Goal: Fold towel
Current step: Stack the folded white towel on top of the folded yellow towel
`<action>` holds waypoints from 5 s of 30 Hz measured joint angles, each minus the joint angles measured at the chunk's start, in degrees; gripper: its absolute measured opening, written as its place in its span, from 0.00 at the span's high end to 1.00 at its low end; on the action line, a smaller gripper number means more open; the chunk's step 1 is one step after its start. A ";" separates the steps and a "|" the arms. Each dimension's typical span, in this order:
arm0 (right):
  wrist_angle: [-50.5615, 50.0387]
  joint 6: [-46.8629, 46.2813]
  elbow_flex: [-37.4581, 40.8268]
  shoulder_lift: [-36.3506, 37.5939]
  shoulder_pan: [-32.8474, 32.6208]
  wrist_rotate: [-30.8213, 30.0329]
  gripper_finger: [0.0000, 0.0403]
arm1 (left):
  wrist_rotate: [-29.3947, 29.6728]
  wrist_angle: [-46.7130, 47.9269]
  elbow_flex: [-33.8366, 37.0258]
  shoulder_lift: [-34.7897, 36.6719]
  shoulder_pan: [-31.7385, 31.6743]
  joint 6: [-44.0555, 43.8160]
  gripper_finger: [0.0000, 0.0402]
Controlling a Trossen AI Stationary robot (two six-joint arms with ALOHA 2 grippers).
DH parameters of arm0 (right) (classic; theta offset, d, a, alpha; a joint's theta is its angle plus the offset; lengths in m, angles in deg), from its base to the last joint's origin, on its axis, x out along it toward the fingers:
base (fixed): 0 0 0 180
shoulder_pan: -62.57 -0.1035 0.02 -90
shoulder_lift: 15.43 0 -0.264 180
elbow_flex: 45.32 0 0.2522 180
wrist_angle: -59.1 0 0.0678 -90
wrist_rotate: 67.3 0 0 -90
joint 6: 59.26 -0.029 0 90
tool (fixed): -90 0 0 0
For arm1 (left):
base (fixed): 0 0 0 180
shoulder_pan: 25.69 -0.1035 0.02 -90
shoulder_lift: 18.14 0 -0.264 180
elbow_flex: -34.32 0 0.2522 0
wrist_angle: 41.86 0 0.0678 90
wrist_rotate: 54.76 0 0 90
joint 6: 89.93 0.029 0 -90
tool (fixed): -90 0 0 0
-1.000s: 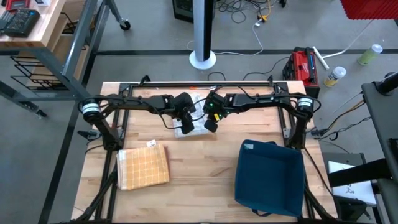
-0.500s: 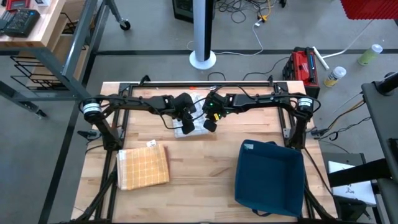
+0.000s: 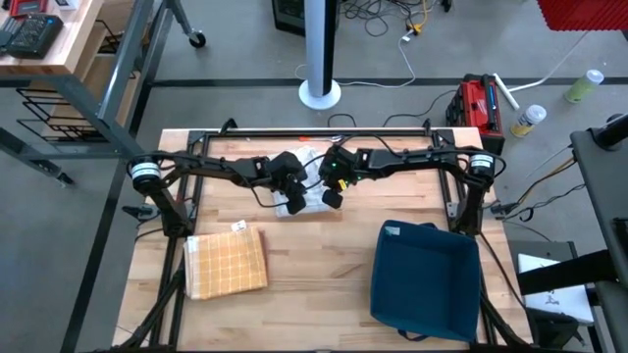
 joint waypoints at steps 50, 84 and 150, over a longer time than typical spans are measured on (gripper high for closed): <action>2.27 -23.27 1.32 -4.58 0.37 4.83 0.45 | -13.26 -3.73 10.62 0.09 0.09 -8.37 0.81; 40.47 -47.42 21.07 -3.19 -0.14 19.86 0.24 | -14.38 -3.28 9.55 1.38 2.82 -6.64 0.81; 35.69 -30.34 17.48 3.85 -3.03 12.05 0.98 | 2.15 25.89 4.07 30.39 10.26 -16.12 0.81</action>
